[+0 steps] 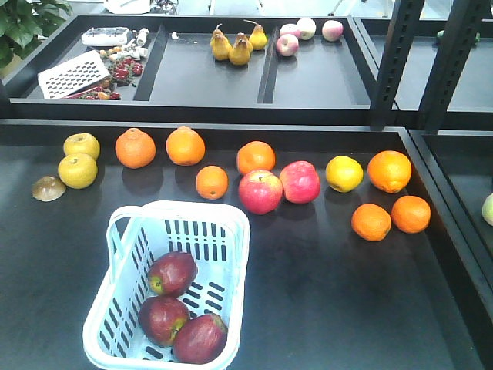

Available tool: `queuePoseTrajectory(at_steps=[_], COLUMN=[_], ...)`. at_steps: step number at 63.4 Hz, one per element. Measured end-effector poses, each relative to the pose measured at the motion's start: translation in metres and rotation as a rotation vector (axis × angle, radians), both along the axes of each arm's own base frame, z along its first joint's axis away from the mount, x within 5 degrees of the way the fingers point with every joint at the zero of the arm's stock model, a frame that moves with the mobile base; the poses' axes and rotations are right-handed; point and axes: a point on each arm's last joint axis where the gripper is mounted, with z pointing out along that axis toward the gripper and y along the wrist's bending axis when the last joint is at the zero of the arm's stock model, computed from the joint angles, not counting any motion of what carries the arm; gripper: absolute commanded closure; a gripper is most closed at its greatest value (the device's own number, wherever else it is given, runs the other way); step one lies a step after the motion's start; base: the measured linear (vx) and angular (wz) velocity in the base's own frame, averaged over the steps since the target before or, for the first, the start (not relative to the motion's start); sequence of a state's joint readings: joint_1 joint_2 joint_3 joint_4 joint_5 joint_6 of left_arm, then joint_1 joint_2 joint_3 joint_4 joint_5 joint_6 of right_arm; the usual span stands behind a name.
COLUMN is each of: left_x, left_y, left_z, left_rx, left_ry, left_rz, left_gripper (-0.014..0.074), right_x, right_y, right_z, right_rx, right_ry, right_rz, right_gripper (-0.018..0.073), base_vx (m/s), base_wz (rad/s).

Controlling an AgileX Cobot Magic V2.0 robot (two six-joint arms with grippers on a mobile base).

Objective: Pick three apples into basket with both arms

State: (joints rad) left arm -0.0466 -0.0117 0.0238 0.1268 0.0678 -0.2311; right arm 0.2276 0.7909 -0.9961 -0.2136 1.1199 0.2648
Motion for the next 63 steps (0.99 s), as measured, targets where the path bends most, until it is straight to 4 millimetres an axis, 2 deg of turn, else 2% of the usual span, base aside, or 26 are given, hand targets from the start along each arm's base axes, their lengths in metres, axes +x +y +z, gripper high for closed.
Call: queuePoseTrajectory(at_steps=[25, 38, 63], left_x=[0.0, 0.0, 0.0], left_y=[0.0, 0.0, 0.0], left_z=[0.0, 0.0, 0.0], left_rx=[0.0, 0.0, 0.0], left_ry=[0.0, 0.0, 0.0], left_rz=[0.0, 0.0, 0.0], left_gripper=[0.0603, 0.0603, 0.0603], right_x=[0.0, -0.015, -0.06], right_y=[0.0, -0.002, -0.004], right_z=[-0.004, -0.041, -0.134], right_rx=[-0.002, 0.0, 0.076], right_ry=[-0.004, -0.053, -0.512], right_rz=[0.003, 0.031, 0.152], right_gripper=[0.0568, 0.0568, 0.0568], base_vx=[0.0, 0.0, 0.0], base_wz=[0.0, 0.0, 0.0])
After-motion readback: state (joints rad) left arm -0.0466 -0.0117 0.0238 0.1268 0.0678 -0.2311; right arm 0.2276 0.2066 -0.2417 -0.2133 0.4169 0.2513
